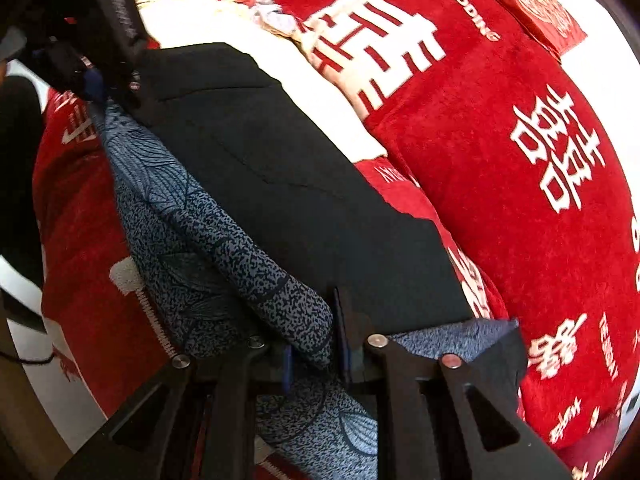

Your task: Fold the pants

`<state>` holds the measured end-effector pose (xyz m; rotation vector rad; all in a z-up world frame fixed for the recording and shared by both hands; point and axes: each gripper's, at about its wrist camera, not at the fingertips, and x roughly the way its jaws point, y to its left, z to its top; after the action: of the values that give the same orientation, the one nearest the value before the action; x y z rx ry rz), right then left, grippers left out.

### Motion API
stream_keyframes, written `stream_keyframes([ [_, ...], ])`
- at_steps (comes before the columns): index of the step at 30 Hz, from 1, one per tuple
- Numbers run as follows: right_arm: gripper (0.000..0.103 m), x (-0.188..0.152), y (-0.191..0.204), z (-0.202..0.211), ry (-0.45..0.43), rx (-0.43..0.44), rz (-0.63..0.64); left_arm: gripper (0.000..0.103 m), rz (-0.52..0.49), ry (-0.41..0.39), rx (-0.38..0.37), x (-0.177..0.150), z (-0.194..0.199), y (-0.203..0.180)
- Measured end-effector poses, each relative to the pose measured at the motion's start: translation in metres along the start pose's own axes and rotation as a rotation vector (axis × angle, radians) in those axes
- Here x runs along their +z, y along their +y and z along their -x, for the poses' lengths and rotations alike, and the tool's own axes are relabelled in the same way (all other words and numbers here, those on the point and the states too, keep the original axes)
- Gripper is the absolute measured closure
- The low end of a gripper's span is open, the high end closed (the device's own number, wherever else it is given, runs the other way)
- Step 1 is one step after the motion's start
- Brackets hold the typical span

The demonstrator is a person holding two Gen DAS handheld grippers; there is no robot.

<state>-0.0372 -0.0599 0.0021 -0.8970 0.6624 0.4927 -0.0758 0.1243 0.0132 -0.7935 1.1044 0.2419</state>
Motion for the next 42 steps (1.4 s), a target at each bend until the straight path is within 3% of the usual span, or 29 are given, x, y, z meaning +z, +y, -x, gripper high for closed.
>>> stream_keyframes([
  [2,0.077,0.002,0.005,0.008,0.021,-0.015,-0.005,0.085,0.014,0.002,0.022,0.001,0.007,0.001],
  [4,0.062,0.002,0.006,0.022,0.018,0.014,-0.033,0.085,0.045,-0.012,0.079,0.002,0.016,0.003],
  [6,0.046,0.003,-0.006,0.039,0.0,0.106,-0.12,0.085,0.075,-0.043,0.202,-0.003,0.029,0.008],
  [8,0.035,-0.001,-0.029,0.059,-0.045,0.182,-0.238,0.085,0.089,-0.058,0.226,-0.009,0.038,0.011],
  [11,0.032,-0.002,-0.064,0.063,-0.078,0.237,-0.399,0.085,0.077,-0.103,0.232,-0.01,0.047,0.003],
  [15,0.032,0.006,-0.082,0.033,-0.052,0.266,-0.481,0.085,-0.046,-0.105,0.18,-0.007,0.043,-0.034],
  [19,0.032,-0.002,-0.079,-0.019,0.14,0.326,-0.535,0.085,-0.176,-0.02,0.145,-0.005,0.012,-0.071],
  [20,0.032,-0.007,-0.08,-0.02,0.148,0.338,-0.555,0.085,-0.211,0.02,0.14,-0.008,0.0,-0.078],
  [22,0.032,-0.015,-0.09,-0.003,0.105,0.319,-0.595,0.085,-0.259,0.077,0.138,-0.015,-0.019,-0.089],
  [23,0.031,-0.018,-0.105,0.008,0.078,0.277,-0.628,0.085,-0.303,0.049,0.17,-0.021,-0.022,-0.093],
  [25,0.018,-0.02,-0.133,0.016,0.061,0.17,-0.661,0.084,-0.367,0.015,0.214,-0.032,-0.021,-0.102],
  [26,0.015,-0.022,-0.161,0.013,0.08,0.044,-0.696,0.083,-0.382,0.009,0.226,-0.034,-0.02,-0.103],
  [29,0.002,-0.033,-0.231,-0.023,0.185,-0.117,-0.837,0.066,-0.37,0.023,0.186,-0.033,-0.021,-0.105],
  [31,0.0,-0.041,-0.272,-0.059,0.312,-0.172,-0.957,0.03,-0.36,0.038,0.189,-0.035,-0.023,-0.103],
  [33,0.0,-0.047,-0.302,-0.103,0.448,-0.161,-1.032,0.023,-0.361,0.044,0.21,-0.039,-0.03,-0.106],
  [35,0.0,-0.049,-0.31,-0.13,0.524,-0.149,-1.043,0.023,-0.38,0.02,0.223,-0.042,-0.031,-0.108],
  [37,0.0,-0.052,-0.309,-0.153,0.592,-0.134,-1.027,0.021,-0.384,0.018,0.225,-0.043,-0.031,-0.108],
  [40,0.001,-0.069,-0.295,-0.196,0.789,-0.045,-0.98,0.017,-0.382,0.027,0.231,-0.042,-0.034,-0.109],
  [41,0.002,-0.074,-0.296,-0.194,0.746,-0.031,-1.002,0.017,-0.385,0.029,0.23,-0.042,-0.034,-0.111],
  [42,0.022,-0.078,-0.299,-0.186,0.707,-0.039,-1.034,0.017,-0.39,0.028,0.231,-0.042,-0.033,-0.112],
])
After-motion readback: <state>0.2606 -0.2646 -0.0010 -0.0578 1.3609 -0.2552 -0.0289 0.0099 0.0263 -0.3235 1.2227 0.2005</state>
